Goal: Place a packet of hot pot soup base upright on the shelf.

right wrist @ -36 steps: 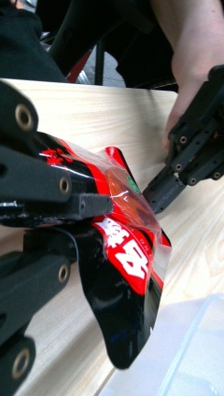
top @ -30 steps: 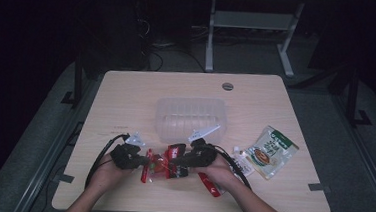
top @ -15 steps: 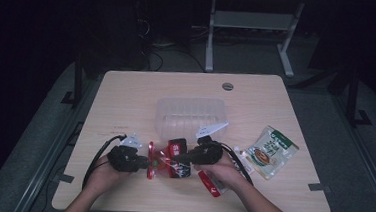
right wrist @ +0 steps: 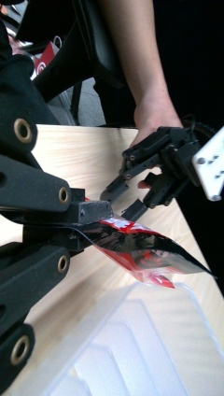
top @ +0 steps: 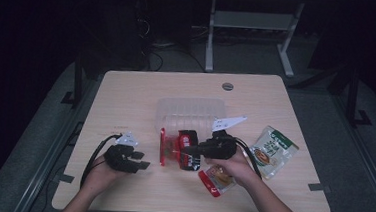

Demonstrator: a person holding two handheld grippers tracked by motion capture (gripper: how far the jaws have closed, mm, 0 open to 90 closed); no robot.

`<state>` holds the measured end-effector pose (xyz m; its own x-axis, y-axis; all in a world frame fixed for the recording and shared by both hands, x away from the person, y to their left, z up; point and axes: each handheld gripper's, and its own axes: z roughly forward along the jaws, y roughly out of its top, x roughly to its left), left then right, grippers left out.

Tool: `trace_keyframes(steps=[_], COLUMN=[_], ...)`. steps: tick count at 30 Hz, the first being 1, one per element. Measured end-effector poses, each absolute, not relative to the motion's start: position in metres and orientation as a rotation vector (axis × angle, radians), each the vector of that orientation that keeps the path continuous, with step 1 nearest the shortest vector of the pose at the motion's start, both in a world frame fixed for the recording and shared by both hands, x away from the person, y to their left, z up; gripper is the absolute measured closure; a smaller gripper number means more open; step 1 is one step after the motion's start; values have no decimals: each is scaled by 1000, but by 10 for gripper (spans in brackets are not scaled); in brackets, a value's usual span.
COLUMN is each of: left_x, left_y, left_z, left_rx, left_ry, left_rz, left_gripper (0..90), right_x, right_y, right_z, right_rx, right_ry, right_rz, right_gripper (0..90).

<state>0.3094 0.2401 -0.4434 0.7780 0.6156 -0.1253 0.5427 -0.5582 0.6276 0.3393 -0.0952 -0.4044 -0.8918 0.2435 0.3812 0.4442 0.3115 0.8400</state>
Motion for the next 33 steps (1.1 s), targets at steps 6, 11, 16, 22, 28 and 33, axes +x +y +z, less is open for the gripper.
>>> trace_keyframes(steps=[6, 11, 16, 22, 28, 33], left_x=[309, 309, 310, 309, 308, 307], left_y=[240, 239, 239, 238, 237, 236], left_z=[-443, -442, -442, -441, -441, -441], left_rx=[2285, 2275, 2277, 2284, 2273, 2261], left_ry=[852, 849, 833, 826, 825, 831], left_rz=[141, 136, 138, 134, 132, 128], left_gripper=[491, 485, 484, 477, 471, 469], right_x=[341, 343, 348, 356, 363, 371], right_y=[-107, -113, -116, -117, -120, -121], right_z=[-394, -388, -382, -377, -369, -365], right_rx=[-649, -662, -684, -689, -712, -721], right_ry=[-2394, -2404, -2408, -2409, -2409, -2407], right_rz=[-1660, -1676, -1695, -1713, -1745, -1758], right_gripper=[900, 900, 900, 900, 900, 900])
